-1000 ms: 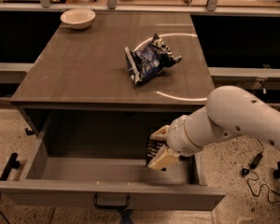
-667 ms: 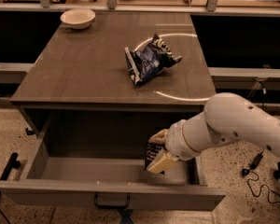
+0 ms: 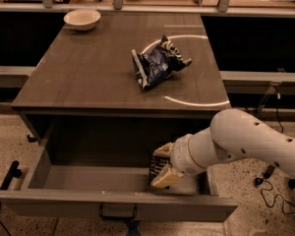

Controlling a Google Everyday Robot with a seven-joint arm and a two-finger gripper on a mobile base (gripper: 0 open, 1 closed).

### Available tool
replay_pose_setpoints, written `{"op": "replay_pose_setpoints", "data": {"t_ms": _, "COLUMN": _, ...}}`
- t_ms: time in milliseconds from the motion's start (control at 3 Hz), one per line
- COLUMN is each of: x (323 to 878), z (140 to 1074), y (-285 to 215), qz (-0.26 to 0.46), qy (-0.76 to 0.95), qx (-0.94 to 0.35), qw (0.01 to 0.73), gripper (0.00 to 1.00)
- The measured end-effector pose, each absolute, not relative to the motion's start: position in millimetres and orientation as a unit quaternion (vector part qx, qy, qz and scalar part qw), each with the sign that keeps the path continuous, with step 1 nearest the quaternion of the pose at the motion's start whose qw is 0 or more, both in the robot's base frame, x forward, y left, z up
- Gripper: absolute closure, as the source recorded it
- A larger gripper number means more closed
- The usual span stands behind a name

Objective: Place rxbar chocolate into top drawer

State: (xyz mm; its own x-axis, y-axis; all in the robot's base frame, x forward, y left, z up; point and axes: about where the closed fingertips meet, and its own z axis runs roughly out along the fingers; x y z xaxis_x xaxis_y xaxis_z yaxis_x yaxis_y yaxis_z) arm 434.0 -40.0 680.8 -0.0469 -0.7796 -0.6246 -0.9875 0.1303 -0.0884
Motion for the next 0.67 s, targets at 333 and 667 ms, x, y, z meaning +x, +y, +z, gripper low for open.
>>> {"op": "replay_pose_setpoints", "data": {"t_ms": 333, "x": 437.7, "z": 661.6, "y": -28.9, "qz": 0.188, "qy": 0.698, "qx": -0.632, "qw": 0.28, "gripper": 1.0}}
{"op": "replay_pose_setpoints", "data": {"t_ms": 667, "x": 441.0, "z": 657.7, "y": -23.8, "qz": 0.194, "qy": 0.698, "qx": -0.63, "qw": 0.278, "gripper": 1.0}}
